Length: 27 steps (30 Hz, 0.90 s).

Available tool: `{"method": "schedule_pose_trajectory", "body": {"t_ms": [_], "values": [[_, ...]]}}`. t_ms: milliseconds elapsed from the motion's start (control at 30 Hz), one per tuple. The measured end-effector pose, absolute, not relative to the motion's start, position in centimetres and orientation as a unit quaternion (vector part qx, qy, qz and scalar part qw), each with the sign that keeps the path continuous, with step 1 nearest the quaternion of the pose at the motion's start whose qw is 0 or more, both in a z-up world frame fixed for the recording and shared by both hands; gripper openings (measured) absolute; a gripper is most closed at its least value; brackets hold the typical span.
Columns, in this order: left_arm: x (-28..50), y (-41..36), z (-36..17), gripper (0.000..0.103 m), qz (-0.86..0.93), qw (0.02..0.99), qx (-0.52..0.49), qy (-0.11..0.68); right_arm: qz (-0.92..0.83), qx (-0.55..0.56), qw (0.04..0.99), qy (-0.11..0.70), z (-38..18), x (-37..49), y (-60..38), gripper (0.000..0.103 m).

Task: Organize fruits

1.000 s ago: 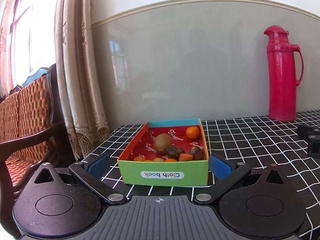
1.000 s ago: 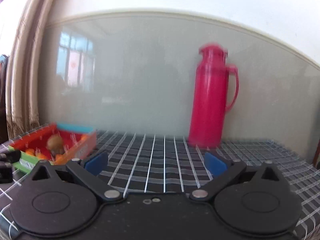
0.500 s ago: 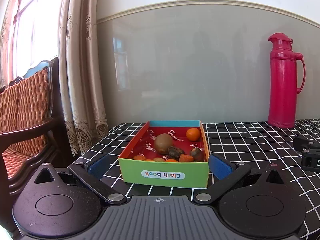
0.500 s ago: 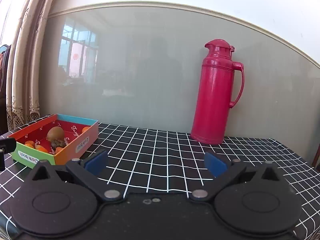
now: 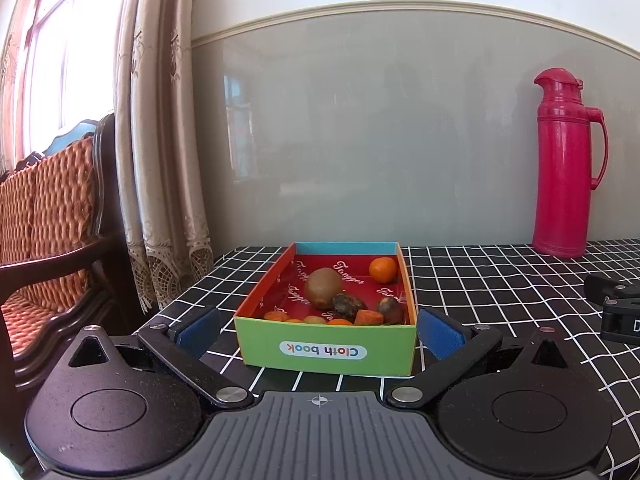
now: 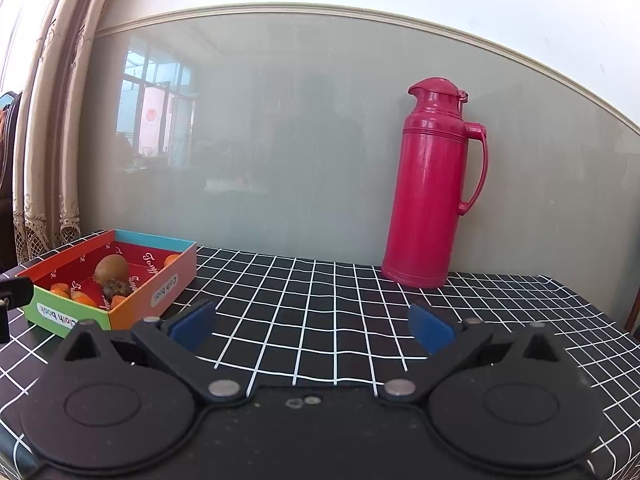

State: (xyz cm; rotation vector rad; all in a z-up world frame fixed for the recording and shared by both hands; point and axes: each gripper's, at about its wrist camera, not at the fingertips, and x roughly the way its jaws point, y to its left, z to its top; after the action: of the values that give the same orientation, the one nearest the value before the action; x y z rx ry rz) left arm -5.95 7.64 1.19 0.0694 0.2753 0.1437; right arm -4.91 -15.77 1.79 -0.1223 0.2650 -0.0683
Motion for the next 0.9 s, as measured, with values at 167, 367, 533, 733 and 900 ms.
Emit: {"method": "schedule_pose_trajectory", "body": {"t_ms": [167, 367, 533, 733, 900], "values": [[-5.95, 7.62, 1.17, 0.103, 0.069, 0.987, 0.035, 0.138, -0.033, -0.062, 0.989, 0.133, 1.75, -4.84, -15.68, 0.103], [-5.97, 7.76, 1.17, 0.103, 0.069, 0.987, 0.036, 0.138, -0.032, -0.061, 0.989, 0.132, 1.75, -4.83, -15.65, 0.103], [-5.98, 7.94, 1.17, 0.103, 0.067, 0.988, 0.033, 0.138, -0.032, -0.061, 0.989, 0.132, 1.74, -4.80, -15.64, 0.103], [-6.02, 8.00, 1.14, 0.103, 0.064, 0.988, 0.034, 0.137, -0.031, -0.062, 0.989, 0.133, 1.72, -4.82, -15.58, 0.103], [-6.07, 8.10, 1.12, 0.103, 0.063, 0.988, 0.034, 0.137, -0.031, -0.061, 0.989, 0.133, 1.71, -4.83, -15.58, 0.103]]}}
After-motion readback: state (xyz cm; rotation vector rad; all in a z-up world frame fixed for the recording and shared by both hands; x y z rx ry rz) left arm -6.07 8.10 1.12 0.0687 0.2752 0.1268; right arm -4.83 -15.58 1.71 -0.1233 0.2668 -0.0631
